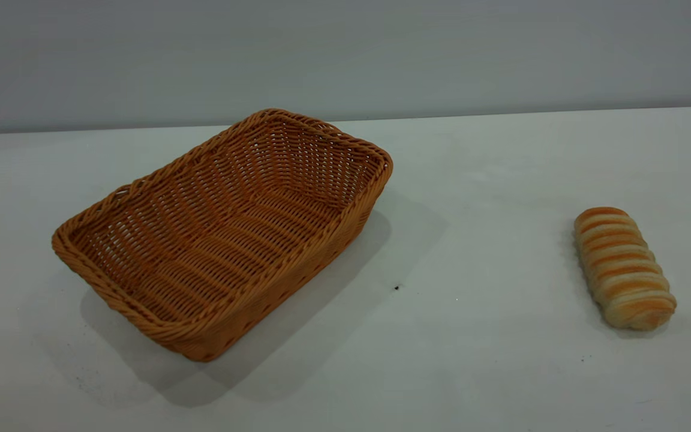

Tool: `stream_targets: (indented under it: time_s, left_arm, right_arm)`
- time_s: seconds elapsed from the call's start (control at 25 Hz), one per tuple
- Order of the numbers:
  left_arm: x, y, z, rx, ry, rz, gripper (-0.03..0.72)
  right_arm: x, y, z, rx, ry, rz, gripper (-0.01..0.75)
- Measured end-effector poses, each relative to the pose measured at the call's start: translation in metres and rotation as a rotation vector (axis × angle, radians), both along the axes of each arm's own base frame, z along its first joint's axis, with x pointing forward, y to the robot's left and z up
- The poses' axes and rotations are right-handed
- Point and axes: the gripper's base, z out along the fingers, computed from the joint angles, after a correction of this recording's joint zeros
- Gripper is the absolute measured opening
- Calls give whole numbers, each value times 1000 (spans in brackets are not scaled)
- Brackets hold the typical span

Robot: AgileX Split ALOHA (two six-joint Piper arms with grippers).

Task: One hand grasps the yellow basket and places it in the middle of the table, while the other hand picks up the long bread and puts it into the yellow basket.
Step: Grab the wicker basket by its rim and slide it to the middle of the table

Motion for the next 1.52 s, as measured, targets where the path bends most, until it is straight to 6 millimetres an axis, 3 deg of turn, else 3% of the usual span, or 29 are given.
stream_targets:
  time_s: [0.24,0.4,0.64,0.84,1.2,1.52]
  left_arm:
    - [3,0,0,-47,31,41,580]
    - [17,-1,2,-76,120,89,565]
    - [60,-6,10,-93,200,129,534]
    - [104,-15,6,-145,251,124,512]
    - [170,-24,-26,-162,373,156,471]
    - [211,-34,-64,-280,468,243,469]
  right_arm:
    - [1,-1,15,20,-22,-15,382]
    - [18,-1,37,-12,0,-31,382]
    - [56,-4,63,-117,94,-76,382]
    - [95,-3,72,-157,183,-123,382]
    - [161,6,55,-149,312,-139,382]
    - [198,16,28,-107,417,-131,382]
